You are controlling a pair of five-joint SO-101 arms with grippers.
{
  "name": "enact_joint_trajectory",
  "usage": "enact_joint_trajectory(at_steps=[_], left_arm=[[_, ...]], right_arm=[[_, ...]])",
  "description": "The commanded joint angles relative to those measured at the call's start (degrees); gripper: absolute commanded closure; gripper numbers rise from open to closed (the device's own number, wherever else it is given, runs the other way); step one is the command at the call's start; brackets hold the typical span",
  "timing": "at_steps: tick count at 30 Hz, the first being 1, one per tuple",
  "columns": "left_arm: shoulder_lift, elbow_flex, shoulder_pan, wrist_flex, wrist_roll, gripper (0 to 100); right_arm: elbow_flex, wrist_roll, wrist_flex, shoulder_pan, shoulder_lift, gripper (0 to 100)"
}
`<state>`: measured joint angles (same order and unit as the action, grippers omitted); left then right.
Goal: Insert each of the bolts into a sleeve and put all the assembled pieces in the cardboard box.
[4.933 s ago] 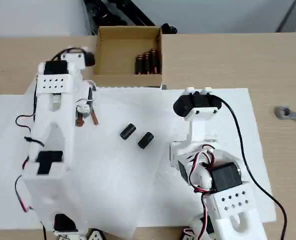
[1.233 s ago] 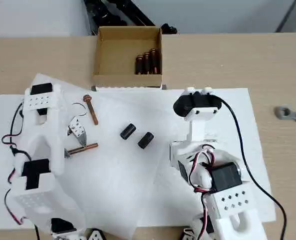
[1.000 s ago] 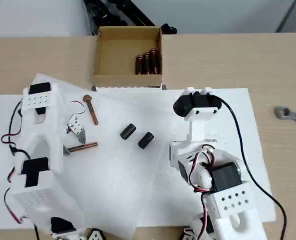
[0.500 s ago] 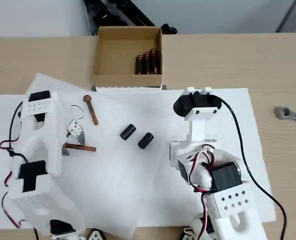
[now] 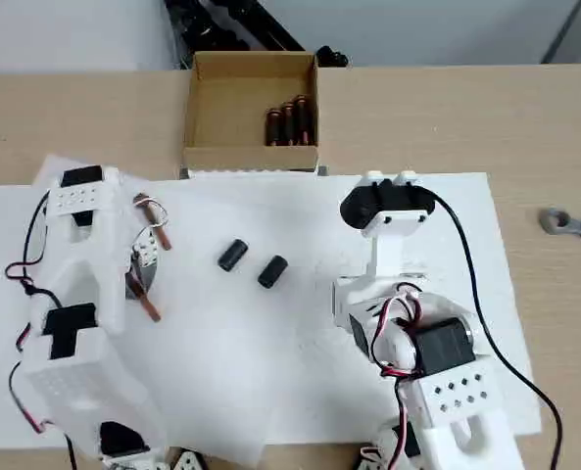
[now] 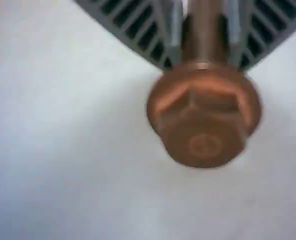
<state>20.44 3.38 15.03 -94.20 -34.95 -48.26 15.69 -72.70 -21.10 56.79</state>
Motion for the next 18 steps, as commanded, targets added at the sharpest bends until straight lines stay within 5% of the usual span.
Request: enact_joint_trajectory(at_steps=[1, 10, 18], left_arm=[[-0.88, -4.88, -0.35, -4.92, 1.49, 99], [-3.34, -10.15, -0.44, -5.8, 2.9, 99], [-19.25, -15.25, -7.12, -5.98, 11.78, 99]], right_arm=[[0.26, 0.62, -0.31, -0.22, -0.22, 83.4], [0.26, 0.7, -0.31, -0.22, -0.22, 83.4], [0.44, 3.69, 3.38, -2.86, -0.75, 83.4]])
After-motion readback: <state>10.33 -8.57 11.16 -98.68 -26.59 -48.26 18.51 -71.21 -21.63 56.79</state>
